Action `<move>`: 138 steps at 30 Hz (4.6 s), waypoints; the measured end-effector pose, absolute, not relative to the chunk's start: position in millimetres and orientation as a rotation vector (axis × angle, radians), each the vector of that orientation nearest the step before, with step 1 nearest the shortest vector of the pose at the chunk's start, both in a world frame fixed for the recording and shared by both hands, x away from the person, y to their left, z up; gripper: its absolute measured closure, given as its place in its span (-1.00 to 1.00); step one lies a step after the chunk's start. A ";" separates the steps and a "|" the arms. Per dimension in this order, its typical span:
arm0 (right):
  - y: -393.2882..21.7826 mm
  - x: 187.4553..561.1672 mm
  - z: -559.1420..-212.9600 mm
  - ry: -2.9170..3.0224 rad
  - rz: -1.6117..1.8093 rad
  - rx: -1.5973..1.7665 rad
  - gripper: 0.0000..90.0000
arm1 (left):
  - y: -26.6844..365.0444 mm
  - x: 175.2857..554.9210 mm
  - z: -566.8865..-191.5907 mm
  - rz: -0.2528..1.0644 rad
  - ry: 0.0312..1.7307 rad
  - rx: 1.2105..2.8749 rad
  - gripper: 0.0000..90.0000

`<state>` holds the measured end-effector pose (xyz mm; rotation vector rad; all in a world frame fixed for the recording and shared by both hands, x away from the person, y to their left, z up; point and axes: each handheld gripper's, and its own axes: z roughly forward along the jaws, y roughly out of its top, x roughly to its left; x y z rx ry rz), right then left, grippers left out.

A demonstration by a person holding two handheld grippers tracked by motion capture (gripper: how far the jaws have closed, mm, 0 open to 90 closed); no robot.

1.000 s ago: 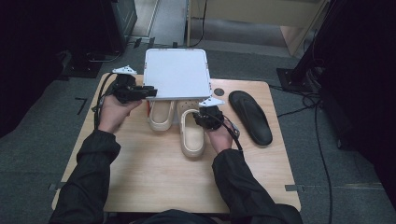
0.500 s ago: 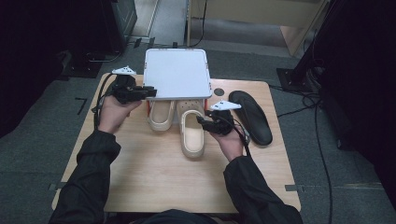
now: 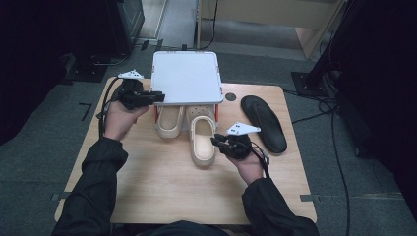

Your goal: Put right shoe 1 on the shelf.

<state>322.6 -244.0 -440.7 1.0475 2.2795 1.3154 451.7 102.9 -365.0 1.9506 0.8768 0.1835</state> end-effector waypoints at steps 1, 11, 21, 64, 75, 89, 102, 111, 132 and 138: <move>-243.2 319.5 -441.9 2.289 1.310 1.030 0.65 | 103.0 451.7 -365.0 0.183 0.877 1.950 0.68; -237.9 295.2 -453.9 2.343 1.339 0.997 0.69 | 104.0 451.7 -366.0 0.173 0.881 1.939 0.69; -236.4 276.2 -469.2 2.434 1.340 0.958 0.76 | 103.7 451.5 -366.0 0.175 0.884 1.938 0.69; -202.3 317.6 -480.0 2.455 1.195 0.853 0.94 | 104.1 451.9 -367.3 0.177 0.886 1.930 0.74; -202.3 362.2 -475.4 2.427 1.232 0.899 0.96 | 105.0 452.5 -367.3 0.170 0.894 1.925 0.76; -205.2 376.8 -474.1 2.375 1.248 0.910 0.83 | 107.4 453.5 -368.1 0.166 0.901 1.915 0.82; -206.3 376.8 -473.5 2.393 1.228 0.972 0.88 | 83.9 461.9 -358.9 0.130 0.913 1.912 0.72; -201.8 375.9 -476.3 2.406 1.234 0.968 0.86 | 35.2 472.9 -354.6 0.140 0.873 1.969 0.76; -150.5 405.4 -481.2 2.206 1.261 1.184 0.25 | 42.1 472.9 -362.0 0.122 0.872 1.994 0.93; -136.6 410.7 -483.8 2.214 1.162 1.136 0.46 | 44.9 472.6 -362.3 0.121 0.873 1.994 0.95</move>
